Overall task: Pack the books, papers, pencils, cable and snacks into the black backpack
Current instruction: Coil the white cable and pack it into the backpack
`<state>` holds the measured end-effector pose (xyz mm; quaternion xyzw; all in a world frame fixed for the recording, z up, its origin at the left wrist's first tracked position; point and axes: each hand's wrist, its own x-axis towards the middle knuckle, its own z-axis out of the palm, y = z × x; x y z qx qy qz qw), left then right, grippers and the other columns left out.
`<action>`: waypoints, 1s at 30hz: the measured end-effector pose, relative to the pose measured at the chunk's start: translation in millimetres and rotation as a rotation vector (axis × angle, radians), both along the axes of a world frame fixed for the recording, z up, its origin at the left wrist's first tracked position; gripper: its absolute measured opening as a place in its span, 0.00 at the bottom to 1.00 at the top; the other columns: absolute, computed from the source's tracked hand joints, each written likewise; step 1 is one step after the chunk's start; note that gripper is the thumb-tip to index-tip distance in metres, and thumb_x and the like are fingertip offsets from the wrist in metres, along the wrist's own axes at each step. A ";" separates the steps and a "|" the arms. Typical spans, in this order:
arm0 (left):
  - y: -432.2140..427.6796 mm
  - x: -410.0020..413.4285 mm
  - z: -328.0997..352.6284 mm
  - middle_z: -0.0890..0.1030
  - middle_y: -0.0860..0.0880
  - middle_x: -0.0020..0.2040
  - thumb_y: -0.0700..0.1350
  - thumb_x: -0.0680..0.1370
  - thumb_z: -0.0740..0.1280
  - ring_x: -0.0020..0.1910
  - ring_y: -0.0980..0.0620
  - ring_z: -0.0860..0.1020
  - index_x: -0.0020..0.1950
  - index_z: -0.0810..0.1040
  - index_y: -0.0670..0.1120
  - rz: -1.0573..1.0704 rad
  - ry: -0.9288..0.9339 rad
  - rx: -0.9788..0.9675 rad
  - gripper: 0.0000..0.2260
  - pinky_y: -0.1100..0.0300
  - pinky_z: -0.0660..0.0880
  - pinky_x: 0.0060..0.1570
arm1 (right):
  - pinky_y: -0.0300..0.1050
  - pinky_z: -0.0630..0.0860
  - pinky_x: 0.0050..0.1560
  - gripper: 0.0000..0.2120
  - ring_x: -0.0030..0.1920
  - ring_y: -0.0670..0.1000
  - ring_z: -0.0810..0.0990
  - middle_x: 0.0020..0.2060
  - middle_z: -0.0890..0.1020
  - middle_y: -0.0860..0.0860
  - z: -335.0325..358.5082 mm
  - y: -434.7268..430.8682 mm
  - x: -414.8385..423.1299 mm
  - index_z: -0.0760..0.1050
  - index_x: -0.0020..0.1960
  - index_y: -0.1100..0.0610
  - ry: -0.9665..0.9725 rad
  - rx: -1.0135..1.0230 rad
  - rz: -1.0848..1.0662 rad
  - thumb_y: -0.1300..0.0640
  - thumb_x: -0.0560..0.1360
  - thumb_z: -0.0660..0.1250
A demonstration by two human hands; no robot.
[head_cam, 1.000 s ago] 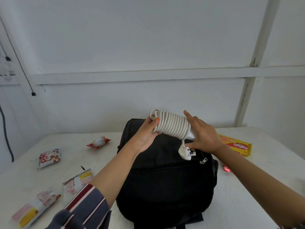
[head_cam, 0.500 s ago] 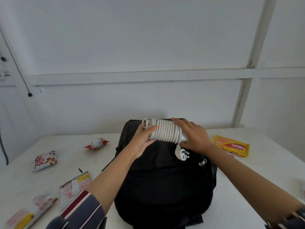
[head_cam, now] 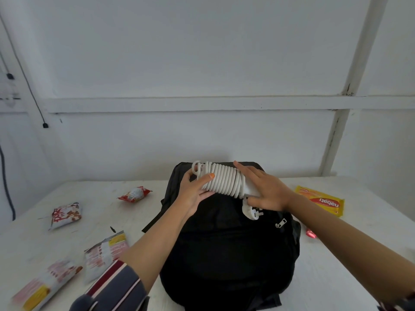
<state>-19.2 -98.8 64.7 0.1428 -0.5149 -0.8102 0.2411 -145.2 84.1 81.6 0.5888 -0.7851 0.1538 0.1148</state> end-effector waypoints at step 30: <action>13.3 -2.6 15.8 0.77 0.48 0.53 0.44 0.74 0.69 0.54 0.49 0.76 0.55 0.73 0.51 -0.067 -0.079 -0.159 0.11 0.55 0.75 0.48 | 0.40 0.73 0.34 0.36 0.41 0.52 0.81 0.47 0.81 0.48 0.4 -8.1 7.1 0.68 0.58 0.52 0.152 -0.339 -0.187 0.34 0.56 0.66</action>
